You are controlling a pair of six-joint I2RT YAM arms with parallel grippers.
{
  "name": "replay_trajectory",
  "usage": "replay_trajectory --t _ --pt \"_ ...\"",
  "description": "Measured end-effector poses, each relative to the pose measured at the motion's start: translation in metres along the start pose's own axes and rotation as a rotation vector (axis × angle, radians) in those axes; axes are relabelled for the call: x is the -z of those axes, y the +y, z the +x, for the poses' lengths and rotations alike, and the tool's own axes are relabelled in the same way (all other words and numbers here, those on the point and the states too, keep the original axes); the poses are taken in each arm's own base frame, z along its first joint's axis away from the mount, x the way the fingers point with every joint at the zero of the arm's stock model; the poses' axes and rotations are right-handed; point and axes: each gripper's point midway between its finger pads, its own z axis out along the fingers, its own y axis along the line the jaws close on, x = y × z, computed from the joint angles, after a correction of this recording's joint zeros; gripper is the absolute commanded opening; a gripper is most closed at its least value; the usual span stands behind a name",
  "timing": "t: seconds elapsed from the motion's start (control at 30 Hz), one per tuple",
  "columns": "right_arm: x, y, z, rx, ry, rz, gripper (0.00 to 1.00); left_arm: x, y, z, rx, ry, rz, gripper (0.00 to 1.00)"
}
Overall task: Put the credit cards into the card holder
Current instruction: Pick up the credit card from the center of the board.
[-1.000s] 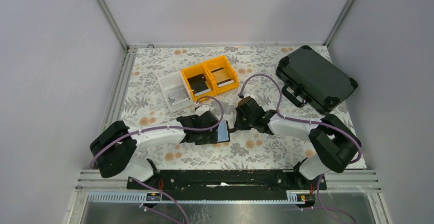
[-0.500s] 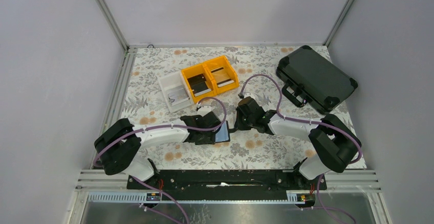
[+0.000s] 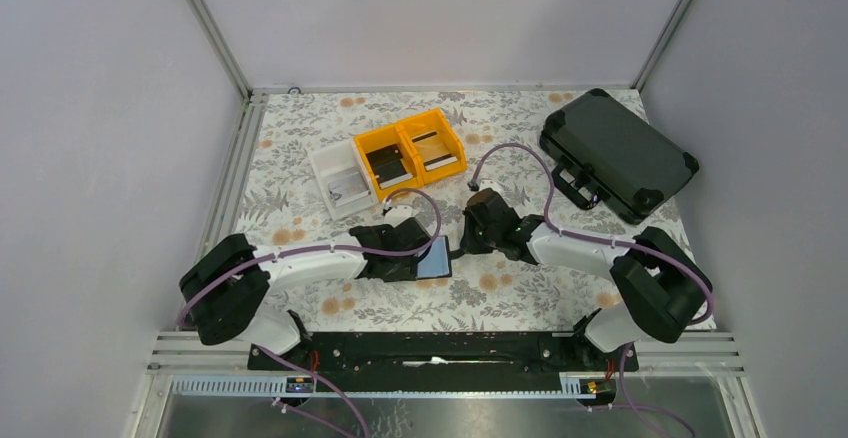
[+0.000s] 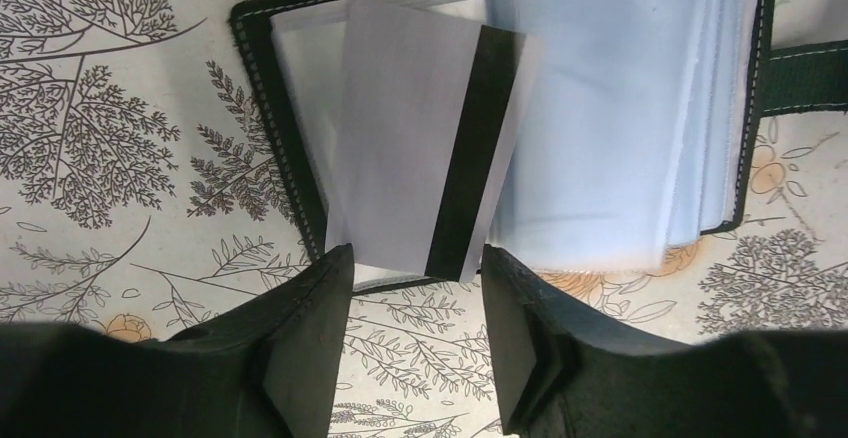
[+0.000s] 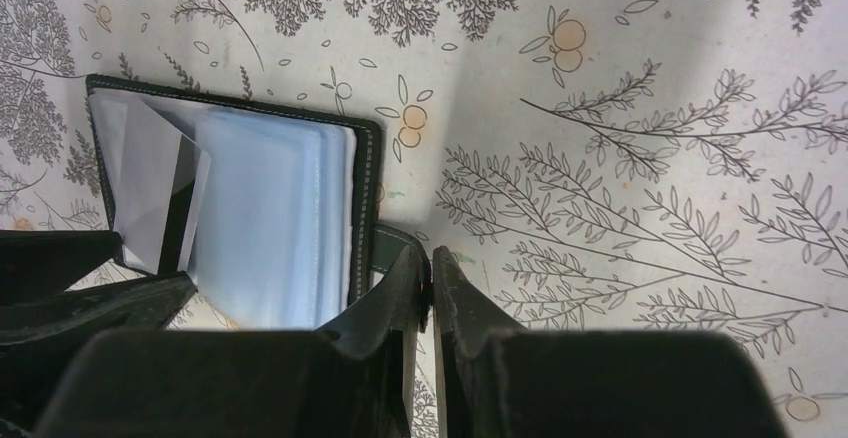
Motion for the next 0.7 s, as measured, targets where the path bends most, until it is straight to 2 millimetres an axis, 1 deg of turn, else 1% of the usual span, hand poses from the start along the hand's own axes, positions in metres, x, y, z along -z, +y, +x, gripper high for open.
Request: replay_trajectory --t 0.03,0.07,0.13,0.23,0.3,0.33,0.4,0.47,0.6,0.63,0.67,0.7 --pt "0.002 -0.001 0.0 0.003 -0.001 0.004 0.0 0.001 -0.001 -0.001 0.002 -0.005 0.006 0.51" --pt "0.003 -0.002 0.0 0.006 0.0 0.007 0.06 0.003 -0.001 -0.002 0.005 -0.009 0.011 0.51" --pt "0.006 -0.004 -0.001 0.013 -0.002 0.019 0.19 0.007 -0.003 -0.005 0.011 -0.022 0.024 0.51" --pt "0.01 -0.007 -0.005 0.025 -0.007 0.045 0.44 0.015 -0.005 -0.011 0.023 -0.045 0.051 0.51" --pt "0.014 -0.008 -0.01 0.032 -0.019 0.055 0.58 0.019 -0.007 -0.014 0.03 -0.058 0.065 0.52" --pt "0.017 -0.007 -0.013 0.032 -0.028 0.053 0.64 0.019 -0.007 -0.015 0.031 -0.062 0.068 0.55" --pt "0.025 -0.003 -0.02 0.041 -0.05 0.041 0.72 0.018 -0.006 -0.014 0.029 -0.062 0.069 0.6" --pt "0.033 0.005 -0.029 0.052 -0.077 0.006 0.74 0.015 -0.003 -0.011 0.023 -0.056 0.064 0.63" --pt "0.046 0.029 -0.042 0.091 -0.114 -0.109 0.64 0.008 0.002 -0.007 0.052 -0.041 0.094 0.65" --pt "0.047 0.037 -0.044 0.107 -0.112 -0.147 0.62 0.008 0.003 -0.007 0.064 -0.042 0.103 0.65" --pt "0.048 0.039 -0.045 0.111 -0.111 -0.155 0.61 0.008 0.004 -0.008 0.083 -0.047 0.123 0.65" --pt "0.047 0.047 -0.047 0.128 -0.102 -0.185 0.61 0.008 0.005 -0.009 0.104 -0.052 0.145 0.64"
